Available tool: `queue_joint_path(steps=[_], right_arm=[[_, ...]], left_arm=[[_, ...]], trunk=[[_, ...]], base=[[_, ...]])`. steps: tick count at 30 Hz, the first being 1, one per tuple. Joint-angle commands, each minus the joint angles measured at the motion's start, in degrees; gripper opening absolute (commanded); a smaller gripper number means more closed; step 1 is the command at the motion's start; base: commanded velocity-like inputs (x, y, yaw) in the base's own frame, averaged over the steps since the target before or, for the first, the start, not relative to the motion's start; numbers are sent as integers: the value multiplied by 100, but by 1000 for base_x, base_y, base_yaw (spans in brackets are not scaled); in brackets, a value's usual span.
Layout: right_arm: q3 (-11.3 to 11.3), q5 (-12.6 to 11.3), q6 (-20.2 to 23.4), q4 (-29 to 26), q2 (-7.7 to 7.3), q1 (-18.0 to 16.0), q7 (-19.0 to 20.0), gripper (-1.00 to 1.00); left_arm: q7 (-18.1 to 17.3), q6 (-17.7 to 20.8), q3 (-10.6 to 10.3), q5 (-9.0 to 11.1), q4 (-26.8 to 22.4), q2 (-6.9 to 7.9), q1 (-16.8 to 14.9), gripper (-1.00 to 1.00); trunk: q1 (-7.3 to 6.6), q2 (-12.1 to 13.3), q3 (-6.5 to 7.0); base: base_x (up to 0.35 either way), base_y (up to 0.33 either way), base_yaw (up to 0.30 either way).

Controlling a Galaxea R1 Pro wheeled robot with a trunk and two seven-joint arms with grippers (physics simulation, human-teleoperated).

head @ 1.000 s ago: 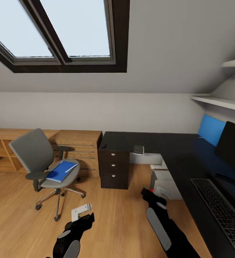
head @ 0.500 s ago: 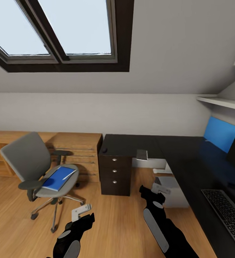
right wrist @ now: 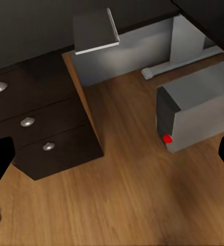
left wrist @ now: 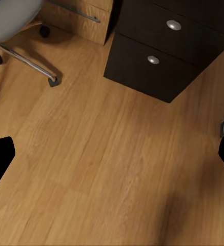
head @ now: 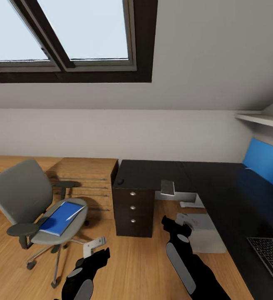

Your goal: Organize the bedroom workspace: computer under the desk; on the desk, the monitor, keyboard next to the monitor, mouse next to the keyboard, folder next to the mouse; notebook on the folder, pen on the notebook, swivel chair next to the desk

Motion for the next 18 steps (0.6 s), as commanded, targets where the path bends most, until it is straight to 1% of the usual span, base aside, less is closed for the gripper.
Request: queue_joint_path(steps=[1, 4, 5, 11, 14, 18], right_arm=[[9, -23, 30, -10, -3, -6, -38, 100], [9, -23, -23, -7, 0, -6, -38, 100], [16, -25, -206, 13, 1, -6, -38, 100], [17, -30, -239, 20, 1, -6, -38, 100], [17, -28, -242, 23, -1, -6, -38, 100], [24, -28, -243, 24, 0, -6, -37, 100]], left_arm=[[48, 14, -9, 37, -8, 3, -6, 100], [51, 17, -9, 37, -8, 3, -6, 100], [58, 22, -13, 31, -8, 1, -6, 100], [54, 23, -25, -2, -8, -5, -6, 100], [55, 23, -26, -5, -8, -6, -6, 100], [60, 23, -26, -7, -10, -6, -6, 100]], trunk=[[5, -7, -10], [5, -7, -10], [5, -7, -11], [5, -7, -25], [5, -7, -32], [5, -7, -35]], base=[[326, 0, 0], [275, 0, 183], [31, 0, 260], [38, 0, 264], [231, 0, 227], [299, 0, 74]])
